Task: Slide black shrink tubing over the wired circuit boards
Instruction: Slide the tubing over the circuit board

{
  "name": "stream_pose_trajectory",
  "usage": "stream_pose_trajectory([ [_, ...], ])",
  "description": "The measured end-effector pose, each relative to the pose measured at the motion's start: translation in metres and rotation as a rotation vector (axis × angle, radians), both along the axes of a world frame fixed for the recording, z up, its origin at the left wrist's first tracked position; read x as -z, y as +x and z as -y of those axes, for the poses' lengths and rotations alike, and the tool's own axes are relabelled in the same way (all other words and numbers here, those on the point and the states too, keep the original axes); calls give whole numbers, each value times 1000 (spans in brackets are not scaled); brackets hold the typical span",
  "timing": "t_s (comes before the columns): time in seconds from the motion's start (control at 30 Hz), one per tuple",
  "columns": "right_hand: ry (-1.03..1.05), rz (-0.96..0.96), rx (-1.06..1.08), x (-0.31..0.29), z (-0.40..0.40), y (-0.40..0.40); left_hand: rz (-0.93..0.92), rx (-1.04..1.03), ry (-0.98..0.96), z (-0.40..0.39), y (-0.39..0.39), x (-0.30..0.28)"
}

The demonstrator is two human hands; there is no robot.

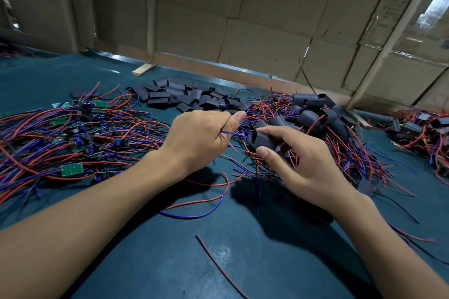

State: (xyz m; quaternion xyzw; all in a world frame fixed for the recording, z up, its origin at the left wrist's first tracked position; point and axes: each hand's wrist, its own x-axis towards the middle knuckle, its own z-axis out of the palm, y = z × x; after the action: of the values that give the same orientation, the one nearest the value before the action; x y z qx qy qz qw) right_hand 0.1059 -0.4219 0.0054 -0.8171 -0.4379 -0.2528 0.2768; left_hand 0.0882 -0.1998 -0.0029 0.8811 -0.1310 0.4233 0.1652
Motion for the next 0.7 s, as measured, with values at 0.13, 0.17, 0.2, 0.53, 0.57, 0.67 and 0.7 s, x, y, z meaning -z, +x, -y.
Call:
stream_pose_trajectory([
  [0.13,-29,6,-33,-1,-2,-2,-10,-8,12,-1,1,1],
  [0.17,-37,4,-42,0,-3,-3,-14,-10,17,-1,1,2],
  [0.2,-44,1,-49,0,-4,-3,-18,-11,25,0,2,2],
  [0.53,-84,-18,-82,1,-10,-9,-72,-32,26,2,2,4],
  [0.57,-85,-16,-89,1,-10,-9,-76,-40,24,2,2,4],
  [0.67,-84,-19,-106,1,-11,-11,-87,-69,31,3,3,5],
  [0.7,-82,-20,-111,1,-11,-11,-94,-76,27,3,3,5],
])
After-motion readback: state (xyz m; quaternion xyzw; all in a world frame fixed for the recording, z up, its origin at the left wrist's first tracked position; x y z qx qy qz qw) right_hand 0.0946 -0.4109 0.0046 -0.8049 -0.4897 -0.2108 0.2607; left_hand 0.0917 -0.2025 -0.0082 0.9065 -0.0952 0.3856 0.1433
